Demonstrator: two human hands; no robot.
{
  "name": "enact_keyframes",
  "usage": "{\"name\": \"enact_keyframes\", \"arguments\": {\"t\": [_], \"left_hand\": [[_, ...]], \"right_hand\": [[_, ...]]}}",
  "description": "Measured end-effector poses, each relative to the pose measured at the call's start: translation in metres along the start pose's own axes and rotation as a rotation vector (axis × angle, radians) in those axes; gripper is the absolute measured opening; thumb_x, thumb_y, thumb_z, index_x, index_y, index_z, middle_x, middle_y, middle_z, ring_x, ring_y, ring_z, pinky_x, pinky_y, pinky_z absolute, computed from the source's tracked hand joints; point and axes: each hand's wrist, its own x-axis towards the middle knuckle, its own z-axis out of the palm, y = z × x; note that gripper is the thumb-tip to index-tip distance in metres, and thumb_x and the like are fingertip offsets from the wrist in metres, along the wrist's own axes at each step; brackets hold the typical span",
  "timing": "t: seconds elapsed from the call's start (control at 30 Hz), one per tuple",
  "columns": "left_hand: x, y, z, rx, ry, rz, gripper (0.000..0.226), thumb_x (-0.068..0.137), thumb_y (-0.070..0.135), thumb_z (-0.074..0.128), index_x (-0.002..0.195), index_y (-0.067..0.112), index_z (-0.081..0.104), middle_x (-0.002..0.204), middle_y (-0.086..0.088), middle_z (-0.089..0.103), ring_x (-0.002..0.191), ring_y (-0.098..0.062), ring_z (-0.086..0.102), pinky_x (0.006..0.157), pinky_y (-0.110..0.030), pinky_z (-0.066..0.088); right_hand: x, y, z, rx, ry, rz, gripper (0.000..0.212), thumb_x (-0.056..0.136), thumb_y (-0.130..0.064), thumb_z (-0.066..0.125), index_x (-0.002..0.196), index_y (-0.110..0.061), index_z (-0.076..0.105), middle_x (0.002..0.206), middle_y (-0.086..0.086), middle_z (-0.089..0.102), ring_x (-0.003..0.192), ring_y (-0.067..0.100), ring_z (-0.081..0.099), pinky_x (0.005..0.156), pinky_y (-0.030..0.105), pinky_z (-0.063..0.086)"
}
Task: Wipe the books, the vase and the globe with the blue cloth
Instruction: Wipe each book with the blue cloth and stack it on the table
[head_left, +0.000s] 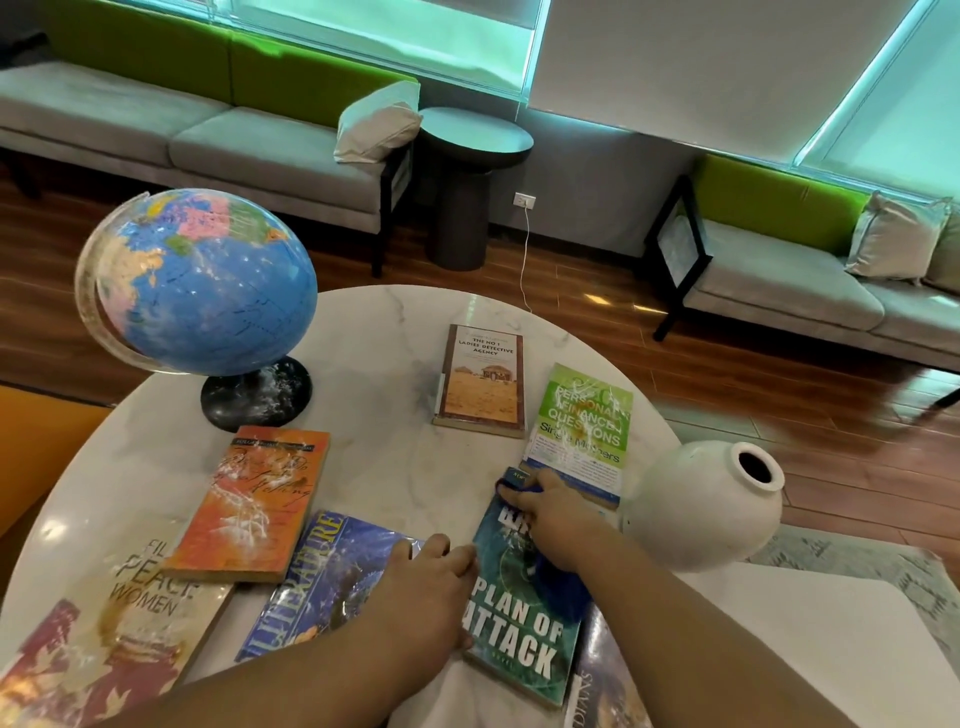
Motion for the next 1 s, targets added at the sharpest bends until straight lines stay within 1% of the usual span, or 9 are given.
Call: {"name": "enact_keyframes", "arguments": {"t": [0.1, 0.2, 0.33, 0.43, 0.57, 0.67, 0.77, 0.87, 1.0], "left_hand": [[0.001, 0.0, 0.0, 0.003, 0.002, -0.002, 0.073, 0.09, 0.047, 0.055, 0.148, 0.014, 0.026, 0.149, 0.002, 0.025, 0.13, -0.025, 0.026, 0.1, -0.046, 0.025], [0.0, -0.001, 0.001, -0.002, -0.002, -0.007, 0.074, 0.09, 0.048, 0.055, 0.149, 0.016, 0.023, 0.151, 0.003, 0.023, 0.131, -0.025, 0.026, 0.101, -0.046, 0.024], [0.001, -0.002, 0.001, -0.014, -0.016, -0.012, 0.074, 0.091, 0.048, 0.054, 0.15, 0.018, 0.022, 0.153, 0.005, 0.02, 0.132, -0.024, 0.024, 0.101, -0.046, 0.023], [0.001, -0.001, 0.0, -0.017, -0.021, -0.012, 0.071, 0.091, 0.047, 0.054, 0.149, 0.018, 0.025, 0.152, 0.004, 0.022, 0.132, -0.024, 0.024, 0.102, -0.046, 0.024], [0.0, -0.002, 0.003, -0.026, -0.007, -0.018, 0.071, 0.09, 0.047, 0.054, 0.148, 0.019, 0.026, 0.152, 0.006, 0.022, 0.132, -0.023, 0.025, 0.101, -0.045, 0.024], [-0.001, -0.002, 0.004, -0.03, -0.005, -0.017, 0.072, 0.091, 0.046, 0.053, 0.15, 0.02, 0.022, 0.155, 0.007, 0.017, 0.135, -0.022, 0.022, 0.104, -0.046, 0.022], [-0.002, -0.002, 0.004, -0.025, -0.001, -0.027, 0.072, 0.092, 0.047, 0.052, 0.151, 0.021, 0.02, 0.157, 0.008, 0.015, 0.137, -0.021, 0.019, 0.105, -0.047, 0.021], [-0.004, -0.002, 0.005, -0.034, 0.006, -0.046, 0.072, 0.091, 0.049, 0.052, 0.151, 0.023, 0.02, 0.157, 0.01, 0.015, 0.138, -0.02, 0.017, 0.105, -0.048, 0.019], [-0.007, -0.003, 0.008, -0.063, 0.022, -0.058, 0.072, 0.092, 0.051, 0.049, 0.151, 0.026, 0.017, 0.158, 0.012, 0.013, 0.139, -0.018, 0.015, 0.103, -0.048, 0.016]], "right_hand": [[0.002, -0.004, -0.004, -0.089, 0.046, 0.107, 0.073, 0.09, -0.004, 0.051, 0.148, -0.037, 0.023, 0.143, 0.004, 0.021, 0.115, 0.031, 0.045, 0.096, 0.037, 0.045], [-0.002, -0.018, 0.005, -0.118, 0.012, 0.004, 0.073, 0.088, -0.001, 0.05, 0.146, -0.039, 0.027, 0.138, 0.004, 0.024, 0.116, 0.032, 0.043, 0.1, 0.037, 0.041], [-0.008, -0.002, 0.014, 0.142, 0.005, -0.103, 0.041, 0.095, -0.009, 0.048, 0.125, -0.036, 0.054, 0.122, 0.001, 0.045, 0.1, 0.022, 0.053, 0.088, 0.029, 0.045], [-0.011, 0.006, 0.016, 0.129, 0.161, -0.032, 0.018, 0.095, -0.016, 0.055, 0.103, -0.031, 0.05, 0.111, 0.006, 0.058, 0.092, 0.024, 0.061, 0.081, 0.037, 0.049], [-0.024, -0.002, 0.033, 0.074, 0.104, -0.075, 0.046, 0.095, -0.012, 0.046, 0.138, -0.03, 0.042, 0.119, -0.002, 0.037, 0.095, 0.016, 0.049, 0.091, 0.027, 0.044], [-0.028, 0.012, 0.037, -0.011, 0.208, -0.203, 0.032, 0.1, -0.02, 0.043, 0.13, -0.022, 0.052, 0.1, -0.008, 0.041, 0.082, 0.006, 0.046, 0.075, 0.017, 0.039], [-0.028, 0.021, 0.037, -0.036, 0.354, -0.092, 0.019, 0.098, -0.02, 0.048, 0.117, -0.02, 0.052, 0.091, -0.006, 0.049, 0.074, 0.006, 0.05, 0.069, 0.021, 0.042], [-0.039, 0.006, 0.046, -0.008, 0.271, -0.166, 0.017, 0.099, -0.031, 0.043, 0.116, -0.029, 0.048, 0.1, -0.005, 0.048, 0.08, 0.007, 0.052, 0.069, 0.019, 0.044], [-0.049, 0.007, 0.043, -0.004, 0.197, -0.236, 0.025, 0.098, -0.033, 0.048, 0.119, -0.023, 0.054, 0.102, -0.013, 0.05, 0.085, 0.003, 0.055, 0.073, 0.016, 0.047]]}}
